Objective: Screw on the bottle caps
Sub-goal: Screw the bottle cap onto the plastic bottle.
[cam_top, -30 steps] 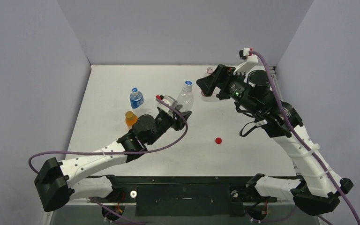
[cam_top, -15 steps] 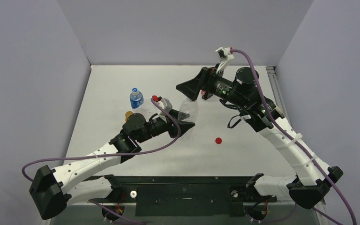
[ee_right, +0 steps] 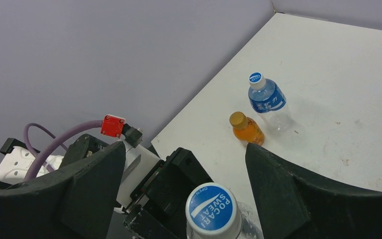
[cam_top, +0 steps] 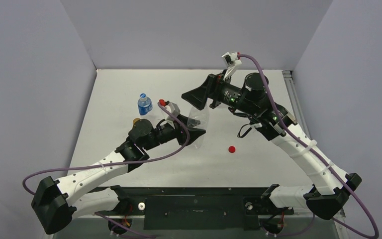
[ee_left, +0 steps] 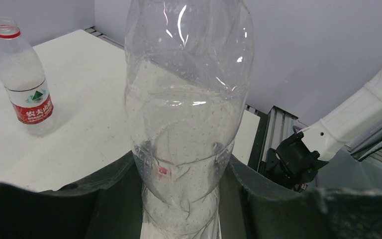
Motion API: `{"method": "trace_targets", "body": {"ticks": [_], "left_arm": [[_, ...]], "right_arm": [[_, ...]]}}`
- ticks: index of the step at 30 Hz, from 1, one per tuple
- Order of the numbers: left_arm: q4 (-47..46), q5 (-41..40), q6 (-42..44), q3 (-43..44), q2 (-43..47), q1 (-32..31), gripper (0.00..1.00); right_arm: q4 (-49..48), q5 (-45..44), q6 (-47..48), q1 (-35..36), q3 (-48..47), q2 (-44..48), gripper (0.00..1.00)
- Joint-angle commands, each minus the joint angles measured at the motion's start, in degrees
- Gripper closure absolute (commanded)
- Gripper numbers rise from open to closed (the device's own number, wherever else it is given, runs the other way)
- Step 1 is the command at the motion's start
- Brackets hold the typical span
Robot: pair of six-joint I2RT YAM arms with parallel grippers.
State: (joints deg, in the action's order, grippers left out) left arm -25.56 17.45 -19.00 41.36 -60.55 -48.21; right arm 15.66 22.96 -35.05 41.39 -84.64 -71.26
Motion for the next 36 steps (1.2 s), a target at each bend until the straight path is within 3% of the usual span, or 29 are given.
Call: {"method": "trace_targets", "body": {"ticks": [1, 36], "left_arm": [[-4.97, 1.95, -2.74, -0.2, -0.46, 1.37, 1.0], [-3.61, 1.88, -4.49, -0.2, -2.48, 4.53, 1.0]], "right_arm": [[-2.17, -1.0, 1.06, 0.99, -0.79, 0.86, 0.15], [0.97, -4.5, 3.23, 2.57, 2.62, 6.08, 0.15]]}}
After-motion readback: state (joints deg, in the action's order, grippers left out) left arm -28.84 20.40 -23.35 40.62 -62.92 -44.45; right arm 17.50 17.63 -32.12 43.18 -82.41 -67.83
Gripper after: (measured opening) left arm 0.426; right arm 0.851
